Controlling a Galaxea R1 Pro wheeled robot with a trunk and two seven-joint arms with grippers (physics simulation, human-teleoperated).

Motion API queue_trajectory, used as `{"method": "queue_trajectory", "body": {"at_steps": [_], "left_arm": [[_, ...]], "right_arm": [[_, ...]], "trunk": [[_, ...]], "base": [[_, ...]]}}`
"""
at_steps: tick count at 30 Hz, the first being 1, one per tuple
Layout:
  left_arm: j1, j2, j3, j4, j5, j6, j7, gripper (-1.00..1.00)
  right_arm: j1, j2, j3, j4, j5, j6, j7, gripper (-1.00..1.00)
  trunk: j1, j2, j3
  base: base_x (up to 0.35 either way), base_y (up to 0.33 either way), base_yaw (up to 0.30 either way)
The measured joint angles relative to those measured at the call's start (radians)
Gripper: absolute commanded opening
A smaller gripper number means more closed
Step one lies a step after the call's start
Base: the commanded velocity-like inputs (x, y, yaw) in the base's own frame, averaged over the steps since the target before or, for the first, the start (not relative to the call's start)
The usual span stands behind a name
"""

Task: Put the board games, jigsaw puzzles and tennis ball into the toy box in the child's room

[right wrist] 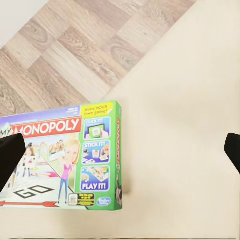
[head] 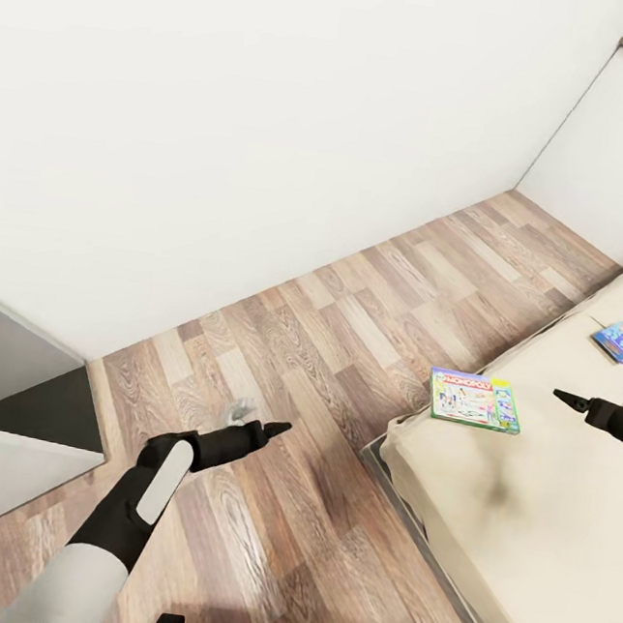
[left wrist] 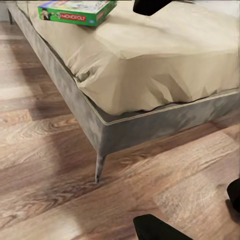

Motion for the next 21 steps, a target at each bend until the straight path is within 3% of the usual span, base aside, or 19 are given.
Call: {"method": "queue_trajectory", "body": {"at_steps": [10,21], "left_arm": [[-0.009,-0.001,-0.032,0.012,0.030,-0.002,-0.001,1.00],[-0.010,0.004,-0.037,0.086,0.040,-0.026,-0.011,1.00]], "right_arm": [[0.011,0.001,-0.003,-0.018,-0.003,0.025,0.002,1.00],[0.015,0.002,-0.003,-0.023,-0.005,0.033,0.003,1.00]], "trunk": [[0.000,0.000,0.000],[0.000,0.000,0.000]], "base": [[0.012,0.004,0.000],[0.169,0.120,0.000]]}}
